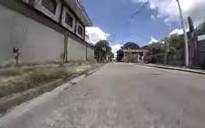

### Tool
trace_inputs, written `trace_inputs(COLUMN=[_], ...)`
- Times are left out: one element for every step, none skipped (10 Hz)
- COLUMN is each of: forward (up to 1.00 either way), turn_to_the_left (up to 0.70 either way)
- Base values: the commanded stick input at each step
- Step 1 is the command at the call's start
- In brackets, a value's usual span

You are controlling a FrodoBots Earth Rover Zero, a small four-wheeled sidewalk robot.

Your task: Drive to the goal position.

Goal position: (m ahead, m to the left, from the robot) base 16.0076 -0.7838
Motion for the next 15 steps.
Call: trace_inputs(forward=[0.7,0.7,0.7,0.7,0.7,0.7,0.7,0.7,0.7,0.7,0.7,0.7,0.7,0.7,0.7], turn_to_the_left=[0.0,0.0,0.0,0.0,0.0,0.0,0.0,0.0,0.0,-0.22,-0.34,-0.3,-0.19,0.0,0.0])
